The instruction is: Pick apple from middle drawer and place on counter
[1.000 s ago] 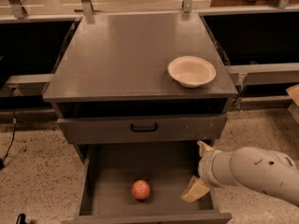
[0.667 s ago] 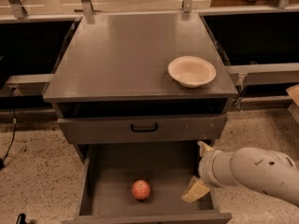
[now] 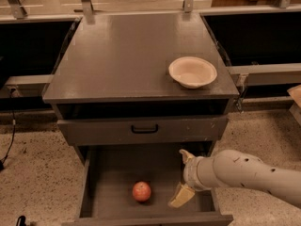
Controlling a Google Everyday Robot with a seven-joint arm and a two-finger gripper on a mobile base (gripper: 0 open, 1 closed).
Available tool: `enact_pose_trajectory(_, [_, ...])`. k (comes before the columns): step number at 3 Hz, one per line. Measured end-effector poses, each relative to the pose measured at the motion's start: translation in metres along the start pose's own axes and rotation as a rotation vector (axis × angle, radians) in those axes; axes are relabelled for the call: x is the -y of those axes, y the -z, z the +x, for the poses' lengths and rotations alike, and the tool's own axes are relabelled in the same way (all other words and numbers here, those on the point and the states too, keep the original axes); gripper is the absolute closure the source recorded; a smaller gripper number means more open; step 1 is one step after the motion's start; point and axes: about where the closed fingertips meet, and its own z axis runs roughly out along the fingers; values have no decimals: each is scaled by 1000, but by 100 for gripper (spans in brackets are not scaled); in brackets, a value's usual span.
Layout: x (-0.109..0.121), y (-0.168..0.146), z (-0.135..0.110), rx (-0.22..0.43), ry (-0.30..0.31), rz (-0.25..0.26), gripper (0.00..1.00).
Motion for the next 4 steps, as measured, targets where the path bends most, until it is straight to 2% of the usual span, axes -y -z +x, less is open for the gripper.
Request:
enact_pose_trajectory(2, [-23,-83,17,70,-15,-79,0])
enact_pose_trajectory(4, [-37,-120,4,148,14,-133,0])
